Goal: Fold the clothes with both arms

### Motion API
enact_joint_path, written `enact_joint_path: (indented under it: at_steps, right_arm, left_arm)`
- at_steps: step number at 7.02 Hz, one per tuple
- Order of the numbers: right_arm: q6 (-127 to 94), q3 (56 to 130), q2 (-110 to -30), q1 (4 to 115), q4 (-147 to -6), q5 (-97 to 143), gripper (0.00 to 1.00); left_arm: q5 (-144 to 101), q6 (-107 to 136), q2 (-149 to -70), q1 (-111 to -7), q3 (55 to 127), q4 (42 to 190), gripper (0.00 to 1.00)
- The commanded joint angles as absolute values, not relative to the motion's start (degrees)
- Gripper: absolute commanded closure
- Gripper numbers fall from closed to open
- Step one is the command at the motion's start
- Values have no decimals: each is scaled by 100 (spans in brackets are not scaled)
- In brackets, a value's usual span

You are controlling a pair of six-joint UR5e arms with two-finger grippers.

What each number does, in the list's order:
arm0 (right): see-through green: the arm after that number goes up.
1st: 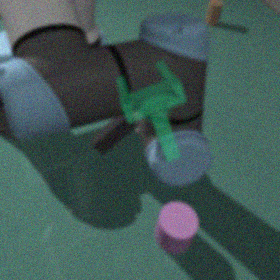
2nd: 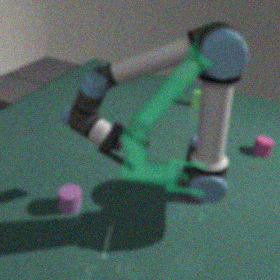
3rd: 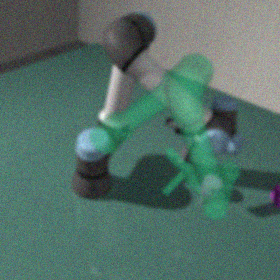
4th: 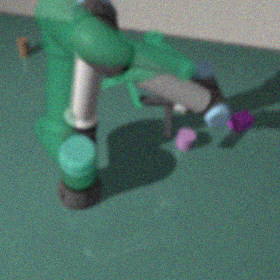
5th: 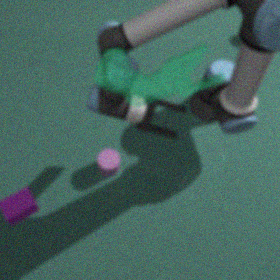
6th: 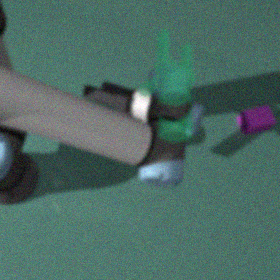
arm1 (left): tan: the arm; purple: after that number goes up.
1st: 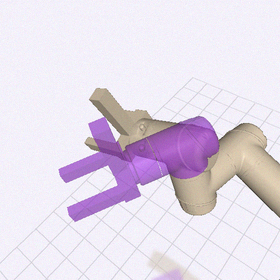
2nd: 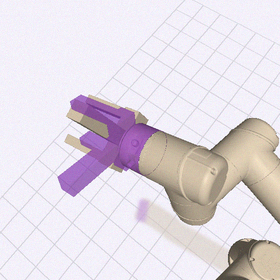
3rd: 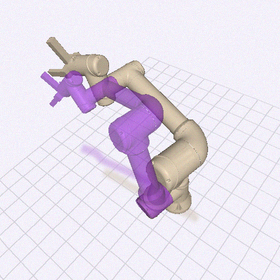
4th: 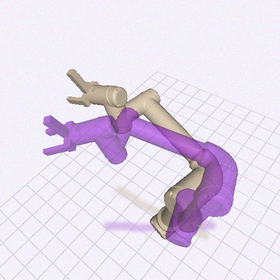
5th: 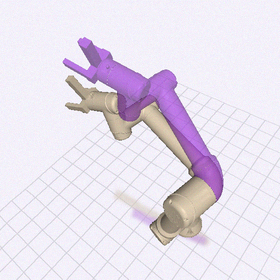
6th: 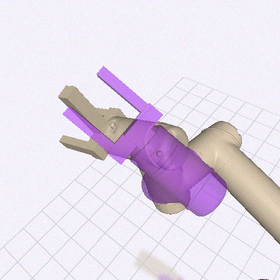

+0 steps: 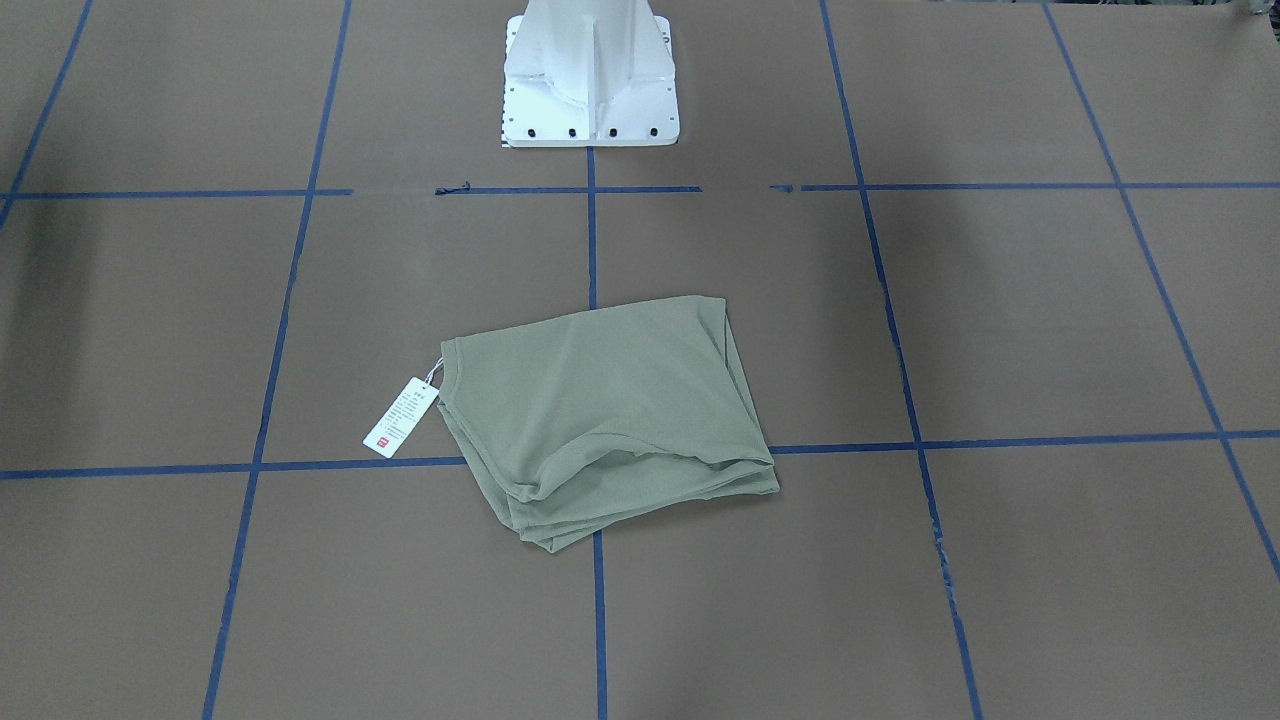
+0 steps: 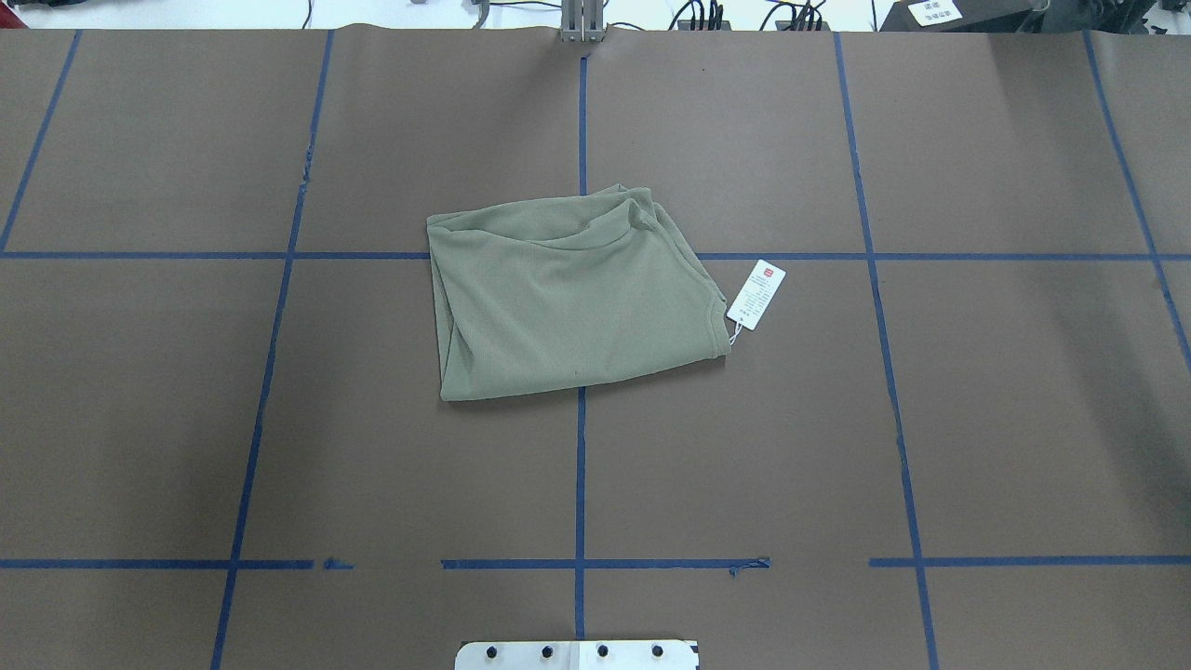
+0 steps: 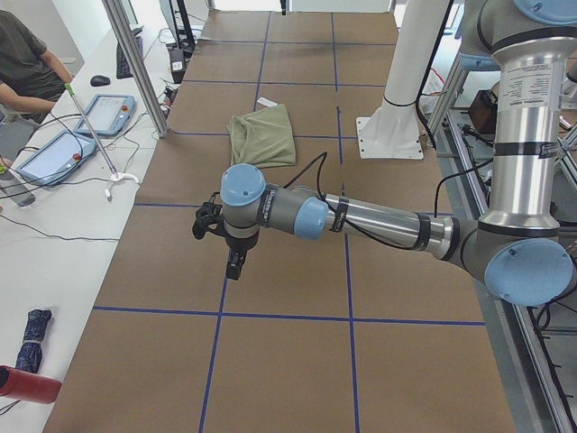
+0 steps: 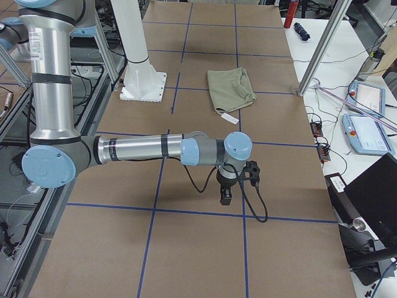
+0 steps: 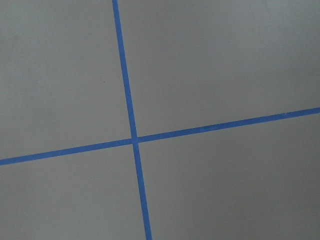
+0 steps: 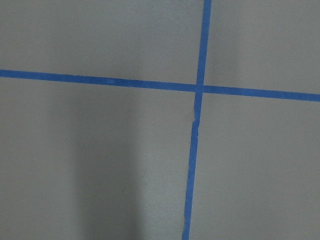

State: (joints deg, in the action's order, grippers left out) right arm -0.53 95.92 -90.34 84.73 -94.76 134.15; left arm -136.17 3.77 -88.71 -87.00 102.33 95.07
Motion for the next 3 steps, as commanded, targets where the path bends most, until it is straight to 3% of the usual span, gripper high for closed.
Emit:
enact_joint_path:
  at_steps: [1,3]
  right_arm:
    - [-53,9632,-9096,8473,-9483,13665,0]
    - [-53,9632,-9079,8473,-9483,13649,0]
  left_arm:
    - [-13649,378,-8842,-8701,10274,9510,0]
    - [-13641,378,-8859,-8692,10248,9510,0]
